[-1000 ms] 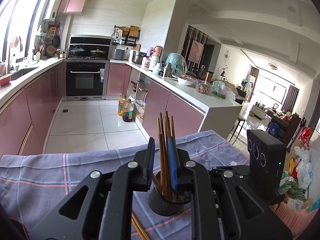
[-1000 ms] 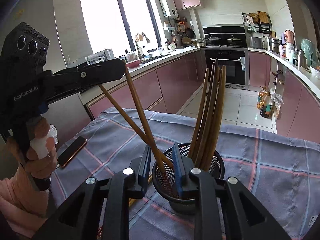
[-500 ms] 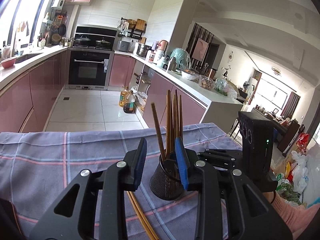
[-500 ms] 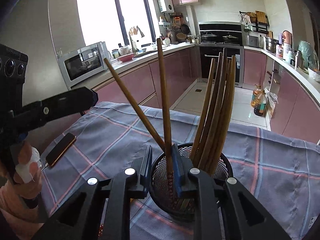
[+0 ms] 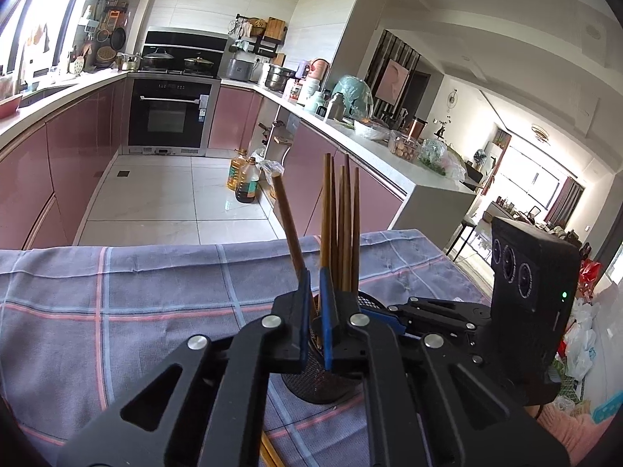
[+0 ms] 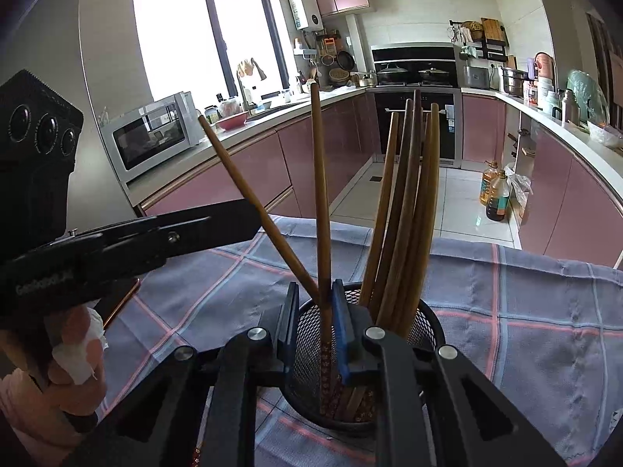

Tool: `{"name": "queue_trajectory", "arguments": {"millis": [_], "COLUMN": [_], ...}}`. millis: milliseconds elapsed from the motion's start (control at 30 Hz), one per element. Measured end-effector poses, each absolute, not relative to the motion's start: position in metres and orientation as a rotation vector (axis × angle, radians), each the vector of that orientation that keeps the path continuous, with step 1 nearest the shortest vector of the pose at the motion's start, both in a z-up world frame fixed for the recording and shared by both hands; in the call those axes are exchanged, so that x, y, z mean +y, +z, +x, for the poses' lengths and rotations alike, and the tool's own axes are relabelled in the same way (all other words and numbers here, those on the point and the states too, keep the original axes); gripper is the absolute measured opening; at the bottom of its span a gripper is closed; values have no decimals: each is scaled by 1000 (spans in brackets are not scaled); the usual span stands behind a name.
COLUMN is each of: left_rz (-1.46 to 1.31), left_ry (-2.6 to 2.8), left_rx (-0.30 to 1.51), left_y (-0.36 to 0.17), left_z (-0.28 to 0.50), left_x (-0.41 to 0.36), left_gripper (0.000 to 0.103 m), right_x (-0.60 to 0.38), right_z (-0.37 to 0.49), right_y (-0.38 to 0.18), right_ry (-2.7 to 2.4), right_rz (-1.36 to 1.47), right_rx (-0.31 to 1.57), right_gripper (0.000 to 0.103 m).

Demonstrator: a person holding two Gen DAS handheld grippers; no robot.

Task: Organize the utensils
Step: 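Lower the chopsticks into the mesh holder and open both grippers, then withdraw both open grippers from the holder toward the remaining chopsticks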

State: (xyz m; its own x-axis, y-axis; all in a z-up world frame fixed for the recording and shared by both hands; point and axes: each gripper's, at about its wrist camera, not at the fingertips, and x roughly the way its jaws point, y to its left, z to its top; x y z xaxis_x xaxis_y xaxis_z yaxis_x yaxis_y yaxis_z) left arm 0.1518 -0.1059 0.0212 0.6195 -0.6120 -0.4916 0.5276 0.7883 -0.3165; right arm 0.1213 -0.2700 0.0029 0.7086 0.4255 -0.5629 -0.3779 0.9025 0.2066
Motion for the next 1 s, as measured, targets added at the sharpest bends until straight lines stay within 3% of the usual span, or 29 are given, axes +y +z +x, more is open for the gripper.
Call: {"name": "queue_trajectory", "arguments": {"millis": [400,500,667,1000], "left_rz": [-266,-254,-194,47], "left_ry": [-706,-673,-608,-550], "left_rx": [643,622,606,779], "left_y": [12,10,6,-59], "left_z": [183,176,156,111], "left_x": [-99,-89,-72,-70], "left_gripper": [1,4,19,21], "right_x": [-273,-273,-281,-281], "right_z": [122,121,112,69], "right_y": [0,1,4,7], "right_ry": [450,450,436,482], "right_rz": [85,86,111,88], "right_rx": [642,638,621,608], "right_gripper": [13,14,18,19]}}
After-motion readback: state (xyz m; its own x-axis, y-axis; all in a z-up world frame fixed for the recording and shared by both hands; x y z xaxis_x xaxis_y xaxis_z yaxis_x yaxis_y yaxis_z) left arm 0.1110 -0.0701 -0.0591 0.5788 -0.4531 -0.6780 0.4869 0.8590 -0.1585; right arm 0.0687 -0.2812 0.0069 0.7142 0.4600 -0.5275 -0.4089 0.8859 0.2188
